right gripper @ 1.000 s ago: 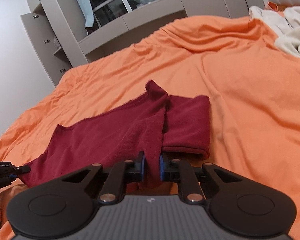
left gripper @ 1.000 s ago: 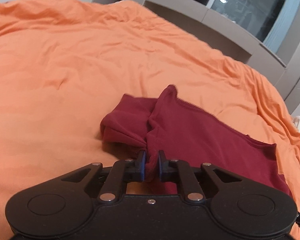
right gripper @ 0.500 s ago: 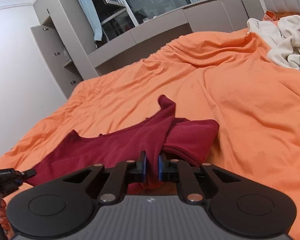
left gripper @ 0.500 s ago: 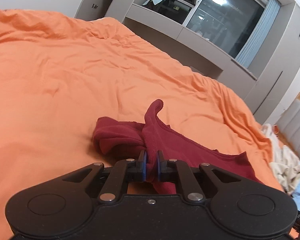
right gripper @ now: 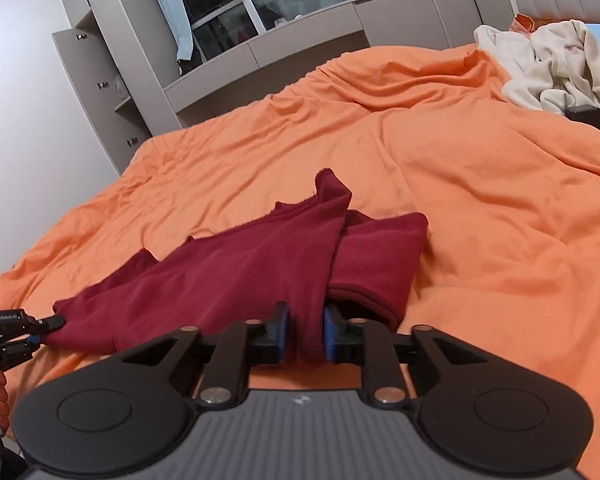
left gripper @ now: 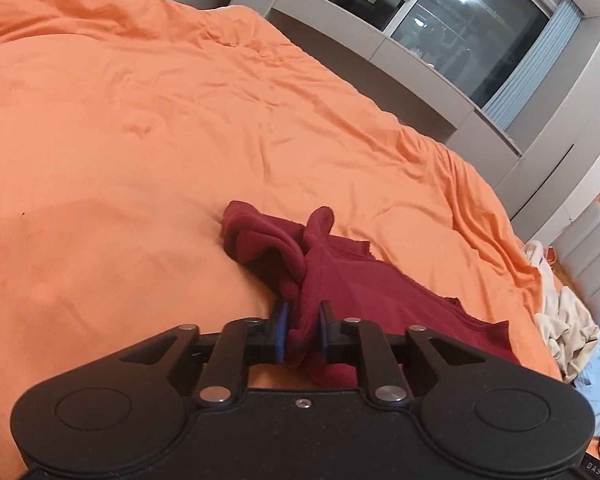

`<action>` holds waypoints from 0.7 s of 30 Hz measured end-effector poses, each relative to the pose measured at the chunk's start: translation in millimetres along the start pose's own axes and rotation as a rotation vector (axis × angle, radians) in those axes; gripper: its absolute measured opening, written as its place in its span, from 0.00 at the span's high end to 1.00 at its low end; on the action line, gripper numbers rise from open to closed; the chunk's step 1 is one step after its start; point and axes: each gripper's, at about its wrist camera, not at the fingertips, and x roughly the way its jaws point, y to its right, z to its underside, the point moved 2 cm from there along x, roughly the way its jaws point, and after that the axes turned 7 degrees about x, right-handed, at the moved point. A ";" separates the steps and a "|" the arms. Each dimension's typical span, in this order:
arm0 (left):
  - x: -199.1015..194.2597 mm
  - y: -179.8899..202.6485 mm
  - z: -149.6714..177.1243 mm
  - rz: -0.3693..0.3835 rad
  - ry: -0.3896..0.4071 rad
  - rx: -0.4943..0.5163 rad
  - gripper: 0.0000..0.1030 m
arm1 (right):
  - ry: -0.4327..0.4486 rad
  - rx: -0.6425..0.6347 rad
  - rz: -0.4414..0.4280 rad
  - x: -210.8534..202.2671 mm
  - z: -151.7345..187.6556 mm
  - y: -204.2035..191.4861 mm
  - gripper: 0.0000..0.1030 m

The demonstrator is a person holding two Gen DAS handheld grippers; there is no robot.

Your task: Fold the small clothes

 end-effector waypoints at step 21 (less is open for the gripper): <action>7.1 8.8 4.1 -0.014 -0.040 0.087 0.29 | 0.010 -0.236 0.218 10.4 13.7 -14.8 0.07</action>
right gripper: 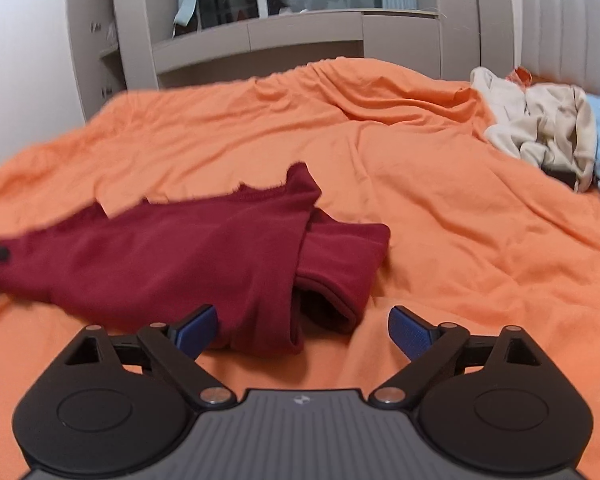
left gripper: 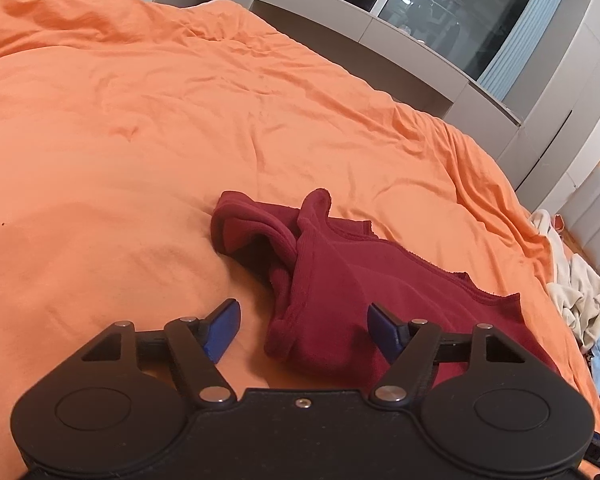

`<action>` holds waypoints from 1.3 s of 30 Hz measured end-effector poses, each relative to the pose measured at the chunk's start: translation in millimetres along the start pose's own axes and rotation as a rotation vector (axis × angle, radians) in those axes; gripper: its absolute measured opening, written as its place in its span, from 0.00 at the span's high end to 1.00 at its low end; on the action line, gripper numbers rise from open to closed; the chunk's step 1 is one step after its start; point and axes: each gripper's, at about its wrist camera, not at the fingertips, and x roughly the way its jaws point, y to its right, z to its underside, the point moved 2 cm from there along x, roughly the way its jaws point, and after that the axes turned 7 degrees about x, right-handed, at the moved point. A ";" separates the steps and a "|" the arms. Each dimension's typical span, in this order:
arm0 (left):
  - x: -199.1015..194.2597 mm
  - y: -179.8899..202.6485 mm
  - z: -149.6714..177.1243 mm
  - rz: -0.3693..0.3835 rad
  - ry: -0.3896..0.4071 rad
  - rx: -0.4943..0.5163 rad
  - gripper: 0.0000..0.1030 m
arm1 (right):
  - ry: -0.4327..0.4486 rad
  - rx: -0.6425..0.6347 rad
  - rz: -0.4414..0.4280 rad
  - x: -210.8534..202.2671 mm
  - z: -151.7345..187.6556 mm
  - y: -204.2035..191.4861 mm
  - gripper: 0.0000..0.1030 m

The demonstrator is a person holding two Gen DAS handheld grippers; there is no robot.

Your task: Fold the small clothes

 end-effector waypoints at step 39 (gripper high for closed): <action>21.9 6.3 -3.0 0.011 -0.007 0.003 0.09 | 0.152 -0.310 -0.252 40.8 -31.1 -91.7 0.00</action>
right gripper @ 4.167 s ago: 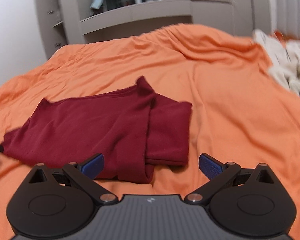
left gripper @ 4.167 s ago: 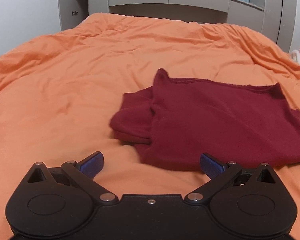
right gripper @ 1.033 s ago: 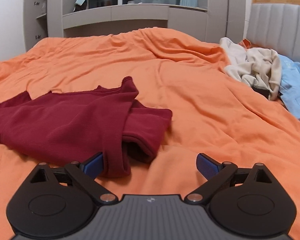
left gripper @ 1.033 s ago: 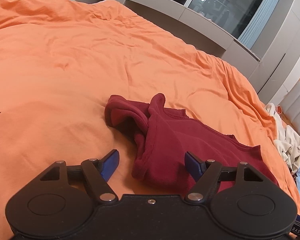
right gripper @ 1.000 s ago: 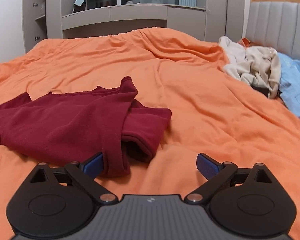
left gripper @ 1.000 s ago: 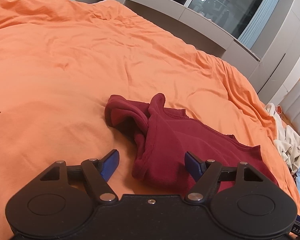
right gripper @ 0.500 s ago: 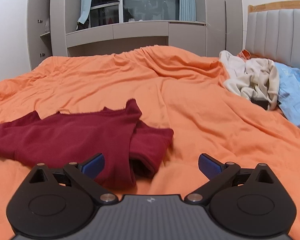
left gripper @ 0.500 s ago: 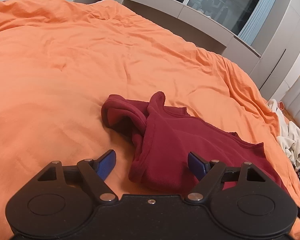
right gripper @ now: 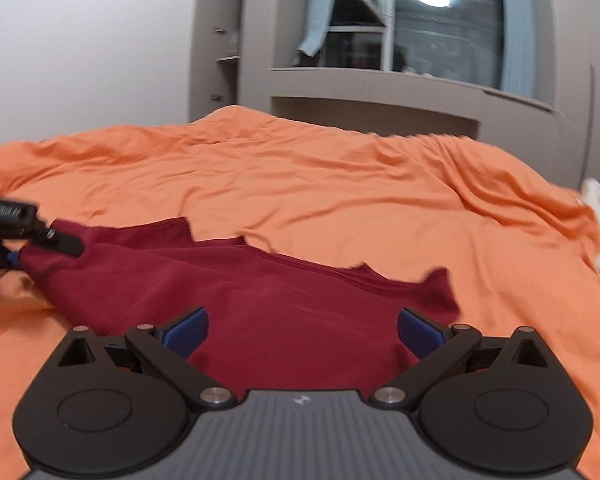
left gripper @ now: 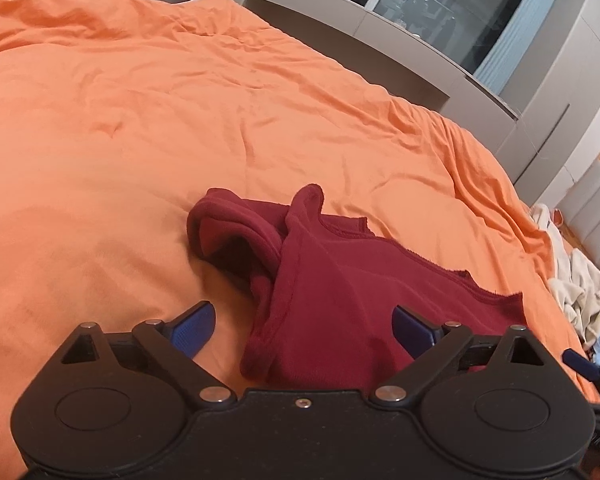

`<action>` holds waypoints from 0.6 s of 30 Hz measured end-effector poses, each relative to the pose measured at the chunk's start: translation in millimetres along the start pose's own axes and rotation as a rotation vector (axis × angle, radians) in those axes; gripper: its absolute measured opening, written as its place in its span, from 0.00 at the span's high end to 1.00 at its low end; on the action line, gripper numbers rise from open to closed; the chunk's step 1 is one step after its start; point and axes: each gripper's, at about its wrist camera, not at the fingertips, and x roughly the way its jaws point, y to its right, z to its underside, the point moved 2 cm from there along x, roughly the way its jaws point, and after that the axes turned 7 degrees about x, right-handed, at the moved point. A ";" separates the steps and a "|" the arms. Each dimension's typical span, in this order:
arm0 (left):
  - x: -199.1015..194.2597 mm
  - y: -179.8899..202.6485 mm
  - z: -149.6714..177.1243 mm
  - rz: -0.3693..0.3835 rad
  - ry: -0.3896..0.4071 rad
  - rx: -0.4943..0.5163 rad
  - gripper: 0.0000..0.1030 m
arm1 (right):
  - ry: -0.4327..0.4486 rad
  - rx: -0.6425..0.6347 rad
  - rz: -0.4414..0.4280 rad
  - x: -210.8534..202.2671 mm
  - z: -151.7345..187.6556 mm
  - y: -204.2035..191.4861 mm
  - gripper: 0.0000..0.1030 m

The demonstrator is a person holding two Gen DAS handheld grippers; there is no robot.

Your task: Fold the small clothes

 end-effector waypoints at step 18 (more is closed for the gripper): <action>33.8 -15.9 -23.0 -0.071 -0.013 -0.077 0.71 | -0.061 -0.045 0.054 32.6 27.7 -17.1 0.00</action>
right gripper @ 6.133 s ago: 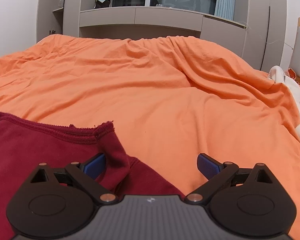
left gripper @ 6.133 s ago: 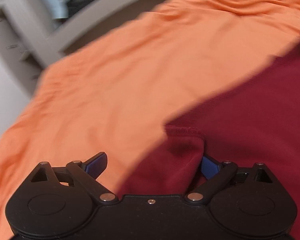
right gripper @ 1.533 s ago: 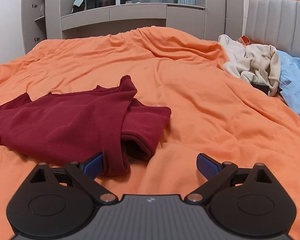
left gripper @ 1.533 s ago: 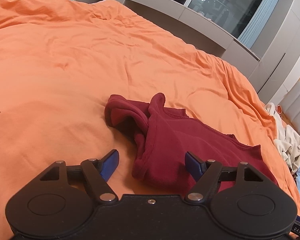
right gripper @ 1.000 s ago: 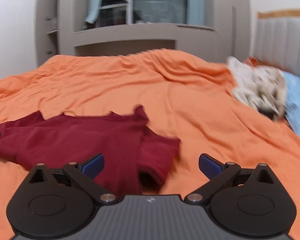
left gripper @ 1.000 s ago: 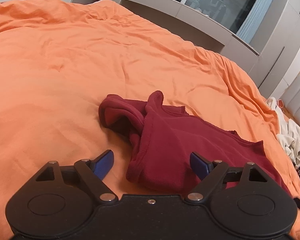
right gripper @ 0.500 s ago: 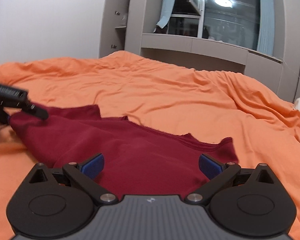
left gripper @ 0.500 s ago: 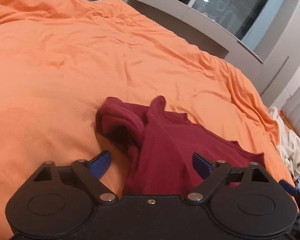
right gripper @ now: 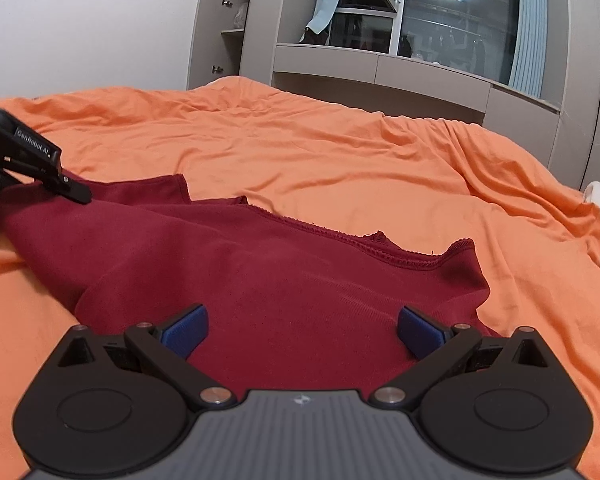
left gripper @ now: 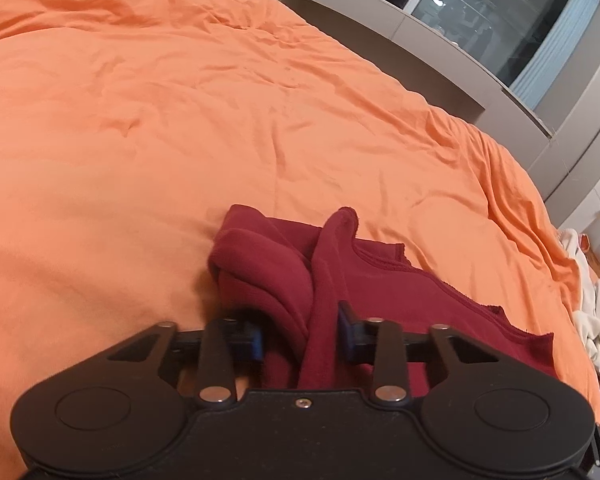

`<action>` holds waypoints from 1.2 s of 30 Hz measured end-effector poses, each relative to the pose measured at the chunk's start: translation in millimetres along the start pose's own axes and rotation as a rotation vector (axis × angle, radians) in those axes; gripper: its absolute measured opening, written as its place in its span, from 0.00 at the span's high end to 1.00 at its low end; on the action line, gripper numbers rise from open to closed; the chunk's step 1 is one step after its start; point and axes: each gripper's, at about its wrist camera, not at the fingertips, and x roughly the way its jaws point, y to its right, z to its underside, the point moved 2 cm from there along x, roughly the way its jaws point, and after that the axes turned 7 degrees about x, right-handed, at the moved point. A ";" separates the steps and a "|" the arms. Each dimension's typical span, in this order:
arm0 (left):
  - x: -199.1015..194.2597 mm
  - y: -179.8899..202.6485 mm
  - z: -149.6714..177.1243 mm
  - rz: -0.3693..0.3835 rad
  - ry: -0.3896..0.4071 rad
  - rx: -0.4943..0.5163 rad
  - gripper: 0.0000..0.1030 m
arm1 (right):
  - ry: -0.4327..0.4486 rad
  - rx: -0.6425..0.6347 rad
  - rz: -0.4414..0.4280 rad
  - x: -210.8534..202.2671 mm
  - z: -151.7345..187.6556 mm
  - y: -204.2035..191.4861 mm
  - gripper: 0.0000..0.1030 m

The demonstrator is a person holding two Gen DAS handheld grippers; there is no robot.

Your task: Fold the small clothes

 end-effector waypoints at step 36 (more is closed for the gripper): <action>-6.7 21.9 -7.9 -0.013 0.052 0.074 0.82 | 0.037 -0.118 0.042 5.3 -2.0 -24.4 0.00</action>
